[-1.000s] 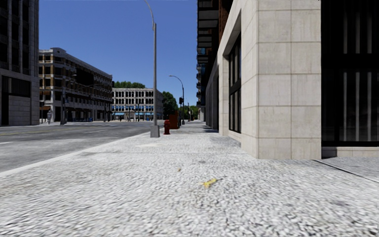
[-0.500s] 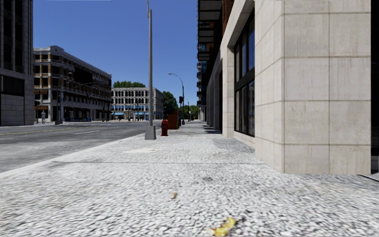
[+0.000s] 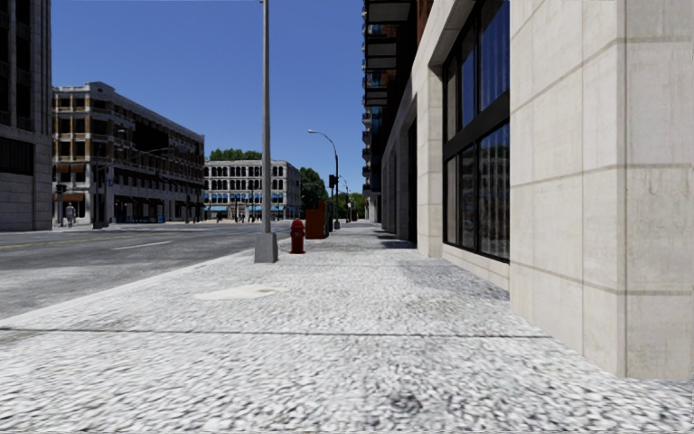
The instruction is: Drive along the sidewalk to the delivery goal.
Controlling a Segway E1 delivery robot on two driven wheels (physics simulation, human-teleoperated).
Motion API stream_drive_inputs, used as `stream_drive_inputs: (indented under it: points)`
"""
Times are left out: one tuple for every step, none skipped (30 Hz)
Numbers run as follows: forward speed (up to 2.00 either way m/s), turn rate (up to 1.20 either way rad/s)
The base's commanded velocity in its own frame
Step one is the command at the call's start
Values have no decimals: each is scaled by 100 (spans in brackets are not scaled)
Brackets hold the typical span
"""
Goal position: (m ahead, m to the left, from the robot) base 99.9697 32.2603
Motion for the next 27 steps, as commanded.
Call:
stream_drive_inputs:
  points:
    - [200, 0]
    - [200, 0]
    - [200, 0]
    - [200, 0]
    - [200, 0]
    - [200, 0]
    - [200, 0]
    - [200, 0]
    - [200, 0]
    - [200, 0]
    - [200, 0]
    - [200, 0]
    - [200, 0]
    - [200, 0]
    - [200, 0]
    - [200, 0]
    - [200, 0]
    - [200, 0]
    - [200, 0]
    - [200, 0]
    - [200, 0]
    - [200, 0]
    - [200, 0]
    - [200, 0]
    - [200, 0]
    - [200, 0]
    - [200, 0]
